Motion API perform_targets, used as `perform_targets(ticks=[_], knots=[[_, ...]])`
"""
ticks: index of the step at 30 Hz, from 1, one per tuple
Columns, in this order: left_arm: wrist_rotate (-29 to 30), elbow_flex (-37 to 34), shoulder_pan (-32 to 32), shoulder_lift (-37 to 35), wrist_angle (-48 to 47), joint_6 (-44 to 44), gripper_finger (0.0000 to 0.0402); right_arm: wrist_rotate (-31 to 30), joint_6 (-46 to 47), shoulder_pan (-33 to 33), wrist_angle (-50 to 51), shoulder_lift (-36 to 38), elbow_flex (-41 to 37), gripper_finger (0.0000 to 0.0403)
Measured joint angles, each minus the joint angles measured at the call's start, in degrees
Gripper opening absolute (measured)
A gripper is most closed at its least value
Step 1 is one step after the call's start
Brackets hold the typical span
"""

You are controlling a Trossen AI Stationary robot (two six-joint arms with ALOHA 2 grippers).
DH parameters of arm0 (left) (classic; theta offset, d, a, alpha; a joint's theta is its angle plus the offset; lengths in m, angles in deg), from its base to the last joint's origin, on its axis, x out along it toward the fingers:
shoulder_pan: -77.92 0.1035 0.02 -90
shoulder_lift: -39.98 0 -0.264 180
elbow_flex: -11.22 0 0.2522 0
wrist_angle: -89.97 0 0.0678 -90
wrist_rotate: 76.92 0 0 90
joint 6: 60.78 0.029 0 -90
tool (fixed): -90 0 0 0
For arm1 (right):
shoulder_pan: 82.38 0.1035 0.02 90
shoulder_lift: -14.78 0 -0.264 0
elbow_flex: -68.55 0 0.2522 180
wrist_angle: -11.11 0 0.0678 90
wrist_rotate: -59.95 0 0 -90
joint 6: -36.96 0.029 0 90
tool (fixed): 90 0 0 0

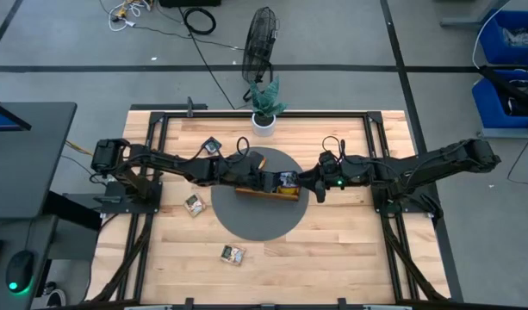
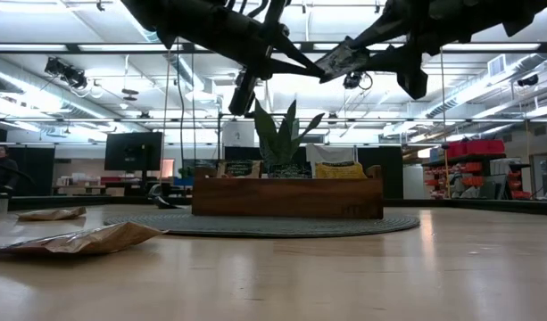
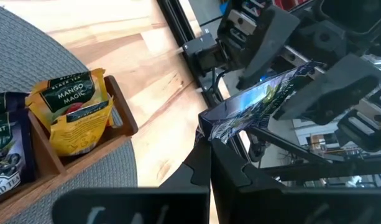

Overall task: Pick & Place Tea
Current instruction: Put the blue tea bag into the middle section of the wooden organizer

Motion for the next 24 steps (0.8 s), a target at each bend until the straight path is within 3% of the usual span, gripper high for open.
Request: perform_targets(ticks=[10,19,24], knots=[[-0.1,0.0,0.0,0.0,0.1,0.0,0.0000,1.2,-1.7,0.0,-0.2,0.0,0.0,0.0014],[-0.1,0.0,0.4,0.0,0.1,1.7,0.0020,1.4,-3.6,0.0,0.8,0.0,0.7,0.0004],[-0.8,0.0,1.0,-0.1,0.4,6.7,0.0052,1.5,-8.8,-0.1,9.0,0.0,6.2,0.0001]])
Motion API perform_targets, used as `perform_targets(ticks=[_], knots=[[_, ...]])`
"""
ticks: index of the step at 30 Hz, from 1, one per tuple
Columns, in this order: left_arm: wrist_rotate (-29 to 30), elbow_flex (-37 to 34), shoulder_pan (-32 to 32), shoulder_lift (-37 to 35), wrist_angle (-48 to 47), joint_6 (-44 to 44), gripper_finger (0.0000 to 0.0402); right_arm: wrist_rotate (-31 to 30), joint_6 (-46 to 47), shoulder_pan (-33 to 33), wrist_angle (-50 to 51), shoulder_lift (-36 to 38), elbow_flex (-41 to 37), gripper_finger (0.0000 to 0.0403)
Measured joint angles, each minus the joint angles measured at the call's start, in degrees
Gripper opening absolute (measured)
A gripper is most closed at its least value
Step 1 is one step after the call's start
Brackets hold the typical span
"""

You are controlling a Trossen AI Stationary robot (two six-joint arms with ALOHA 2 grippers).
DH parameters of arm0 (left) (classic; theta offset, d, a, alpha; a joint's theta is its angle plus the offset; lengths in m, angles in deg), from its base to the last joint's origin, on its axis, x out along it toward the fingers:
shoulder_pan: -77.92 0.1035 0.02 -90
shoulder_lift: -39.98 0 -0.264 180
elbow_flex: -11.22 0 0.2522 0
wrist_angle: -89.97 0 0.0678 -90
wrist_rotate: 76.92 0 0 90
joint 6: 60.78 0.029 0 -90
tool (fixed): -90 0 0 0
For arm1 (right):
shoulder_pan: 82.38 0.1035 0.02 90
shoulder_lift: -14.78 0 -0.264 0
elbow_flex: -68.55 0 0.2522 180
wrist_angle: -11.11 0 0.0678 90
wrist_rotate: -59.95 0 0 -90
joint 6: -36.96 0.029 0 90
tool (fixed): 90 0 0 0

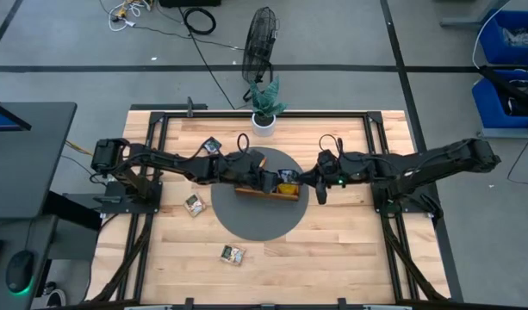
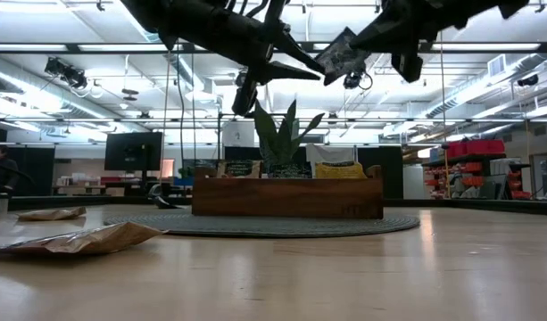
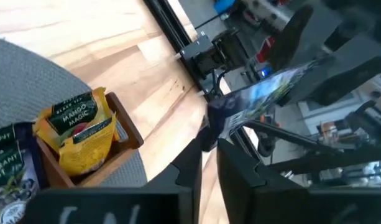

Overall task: Pick & Place Tea
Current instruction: Put the blue tea bag into the middle section of the wooden organizer

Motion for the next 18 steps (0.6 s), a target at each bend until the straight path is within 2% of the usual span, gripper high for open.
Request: perform_targets(ticks=[5,10,14,18], knots=[[-0.3,-0.1,0.4,-0.4,-0.4,4.8,0.0074,0.1,-6.7,-0.9,13.1,0.0,7.5,0.0001],[-0.7,-0.1,1.1,-1.1,-0.6,8.3,0.0084,0.1,-10.6,-2.3,22.0,0.0,14.1,0.0001],[-0.4,-0.1,2.2,-3.4,-2.1,12.5,0.0084,0.9,-12.3,-4.0,25.4,0.0,17.7,0.0000],[3.2,-0.1,2.8,-7.6,-4.5,19.7,0.0084,3.9,-12.1,-6.0,26.1,0.0,18.6,0.0000]])
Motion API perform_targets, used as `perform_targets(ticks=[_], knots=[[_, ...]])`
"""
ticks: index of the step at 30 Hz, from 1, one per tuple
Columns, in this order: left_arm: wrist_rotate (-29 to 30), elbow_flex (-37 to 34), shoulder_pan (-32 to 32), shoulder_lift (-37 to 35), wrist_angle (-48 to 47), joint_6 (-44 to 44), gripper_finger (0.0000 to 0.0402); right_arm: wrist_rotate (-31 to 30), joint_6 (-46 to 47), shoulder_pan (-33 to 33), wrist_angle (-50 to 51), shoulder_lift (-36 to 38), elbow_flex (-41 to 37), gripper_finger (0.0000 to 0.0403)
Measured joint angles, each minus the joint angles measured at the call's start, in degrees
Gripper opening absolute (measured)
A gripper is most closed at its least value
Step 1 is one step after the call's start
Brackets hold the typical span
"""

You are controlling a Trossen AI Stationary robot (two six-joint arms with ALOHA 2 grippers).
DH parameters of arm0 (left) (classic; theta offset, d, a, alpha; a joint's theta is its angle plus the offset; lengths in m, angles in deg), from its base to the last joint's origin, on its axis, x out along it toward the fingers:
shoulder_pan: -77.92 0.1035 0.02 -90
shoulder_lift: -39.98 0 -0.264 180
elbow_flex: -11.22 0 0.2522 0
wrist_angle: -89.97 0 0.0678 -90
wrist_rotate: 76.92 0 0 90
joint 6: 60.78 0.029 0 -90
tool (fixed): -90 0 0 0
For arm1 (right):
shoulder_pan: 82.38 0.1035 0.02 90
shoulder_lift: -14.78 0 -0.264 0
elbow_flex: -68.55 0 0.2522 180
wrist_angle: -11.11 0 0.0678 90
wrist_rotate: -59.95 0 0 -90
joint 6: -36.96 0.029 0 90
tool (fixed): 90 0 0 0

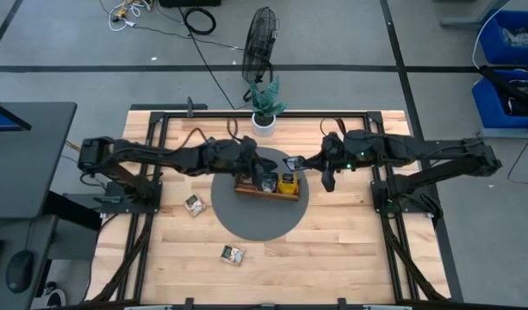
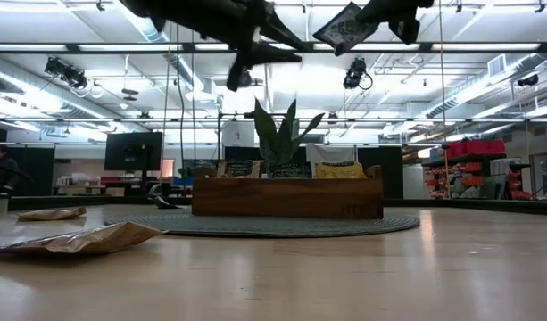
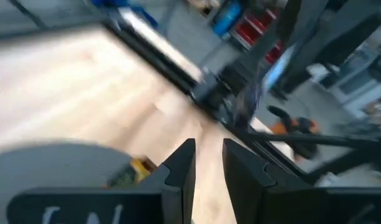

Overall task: Pick & Place Tea
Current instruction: Put the blue tea bag into the middle section of the wooden organizer

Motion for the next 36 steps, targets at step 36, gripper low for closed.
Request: perform_targets(ticks=[36], knots=[[13.8,0.0,2.6,-40.0,-36.8,15.5,0.0085,14.3,-18.8,-6.9,30.6,-43.5,40.4,0.0000]])
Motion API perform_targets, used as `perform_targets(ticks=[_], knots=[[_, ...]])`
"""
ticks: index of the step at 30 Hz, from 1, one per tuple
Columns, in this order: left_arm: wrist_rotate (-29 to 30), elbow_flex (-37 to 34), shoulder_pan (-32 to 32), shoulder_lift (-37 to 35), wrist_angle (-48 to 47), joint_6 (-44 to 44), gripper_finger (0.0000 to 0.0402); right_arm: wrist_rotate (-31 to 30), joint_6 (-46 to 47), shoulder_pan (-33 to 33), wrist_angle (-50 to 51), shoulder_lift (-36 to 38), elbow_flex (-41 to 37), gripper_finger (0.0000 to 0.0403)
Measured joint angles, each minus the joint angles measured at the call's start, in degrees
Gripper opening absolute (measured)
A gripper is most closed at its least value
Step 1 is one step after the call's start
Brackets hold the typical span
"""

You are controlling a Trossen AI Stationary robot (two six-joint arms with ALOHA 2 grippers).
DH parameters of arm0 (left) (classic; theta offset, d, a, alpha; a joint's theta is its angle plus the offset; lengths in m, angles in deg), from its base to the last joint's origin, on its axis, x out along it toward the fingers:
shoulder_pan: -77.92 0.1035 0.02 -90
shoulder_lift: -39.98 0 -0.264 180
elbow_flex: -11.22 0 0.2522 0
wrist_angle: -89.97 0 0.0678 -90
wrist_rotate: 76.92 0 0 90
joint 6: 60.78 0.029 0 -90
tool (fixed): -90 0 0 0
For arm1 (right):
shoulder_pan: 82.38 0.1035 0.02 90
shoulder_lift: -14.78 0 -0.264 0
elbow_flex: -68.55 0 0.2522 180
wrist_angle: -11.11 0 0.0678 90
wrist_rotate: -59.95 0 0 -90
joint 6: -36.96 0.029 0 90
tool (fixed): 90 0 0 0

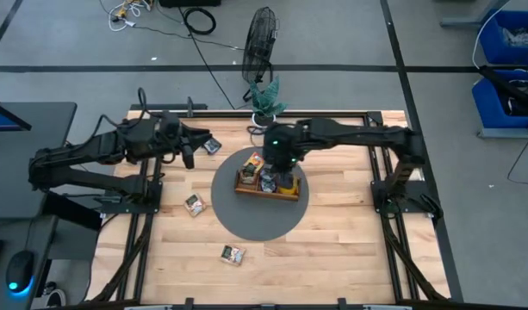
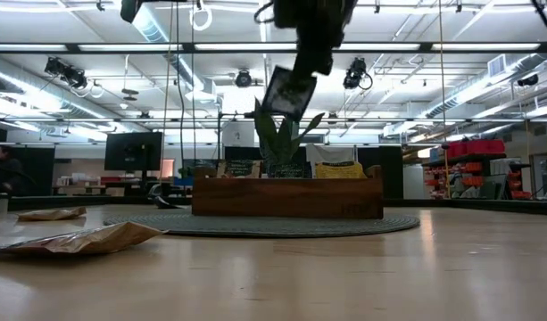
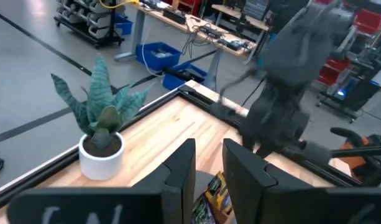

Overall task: Pick & Place Tea
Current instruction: Put the blue tea bag into the middle section of the wooden organizer

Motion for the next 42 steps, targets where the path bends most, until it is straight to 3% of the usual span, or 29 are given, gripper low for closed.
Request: perform_targets(ticks=[23,42], knots=[[0.2,0.0,0.0,-1.4,-3.6,0.0,0.0085,1.3,-4.3,-0.4,1.1,-12.8,1.7,0.0000],[0.3,0.0,0.0,-1.4,-3.6,0.4,0.0085,1.3,-5.1,-0.4,0.2,-16.2,1.7,0.0000]])
